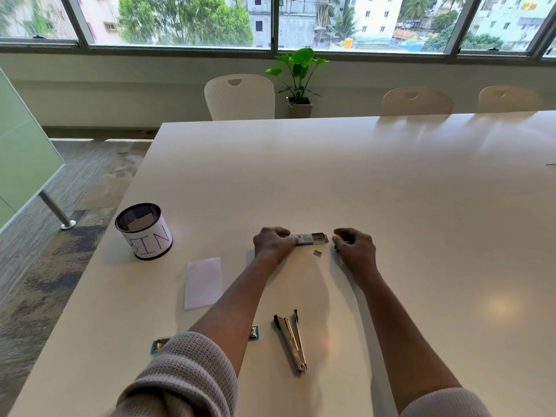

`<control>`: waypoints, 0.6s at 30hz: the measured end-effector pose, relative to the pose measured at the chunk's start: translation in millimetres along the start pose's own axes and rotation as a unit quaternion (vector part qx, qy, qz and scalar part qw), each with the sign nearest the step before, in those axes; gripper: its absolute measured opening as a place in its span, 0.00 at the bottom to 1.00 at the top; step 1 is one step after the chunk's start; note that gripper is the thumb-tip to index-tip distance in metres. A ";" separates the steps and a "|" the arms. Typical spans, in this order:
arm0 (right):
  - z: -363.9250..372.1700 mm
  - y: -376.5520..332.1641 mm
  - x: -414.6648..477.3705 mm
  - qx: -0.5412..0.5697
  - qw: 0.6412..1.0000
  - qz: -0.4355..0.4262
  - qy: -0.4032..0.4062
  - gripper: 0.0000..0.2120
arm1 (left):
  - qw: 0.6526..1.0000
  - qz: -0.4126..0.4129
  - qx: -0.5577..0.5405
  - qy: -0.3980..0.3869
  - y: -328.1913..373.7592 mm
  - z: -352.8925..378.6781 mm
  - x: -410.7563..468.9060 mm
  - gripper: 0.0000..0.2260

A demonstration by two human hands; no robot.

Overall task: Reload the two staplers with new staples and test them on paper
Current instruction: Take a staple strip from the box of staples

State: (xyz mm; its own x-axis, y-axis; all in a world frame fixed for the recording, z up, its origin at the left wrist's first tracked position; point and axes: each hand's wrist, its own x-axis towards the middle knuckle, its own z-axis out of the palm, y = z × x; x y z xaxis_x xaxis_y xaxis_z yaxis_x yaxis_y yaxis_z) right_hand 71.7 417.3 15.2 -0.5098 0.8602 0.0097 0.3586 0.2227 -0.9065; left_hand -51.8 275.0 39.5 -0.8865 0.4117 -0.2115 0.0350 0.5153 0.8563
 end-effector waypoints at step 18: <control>17.2 -18.9 7.3 -0.023 0.999 0.030 -0.033 0.07 | 0.999 0.030 0.013 -0.006 -3.1 0.5 0.1 0.13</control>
State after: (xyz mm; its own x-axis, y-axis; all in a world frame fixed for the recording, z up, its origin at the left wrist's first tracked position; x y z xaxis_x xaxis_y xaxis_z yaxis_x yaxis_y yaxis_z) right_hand 47.7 411.6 25.1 -0.5358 0.8412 -0.0729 0.4249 0.1940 -0.8842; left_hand -51.8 273.9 36.5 -0.8765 0.4518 -0.1661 0.1003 0.5090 0.8549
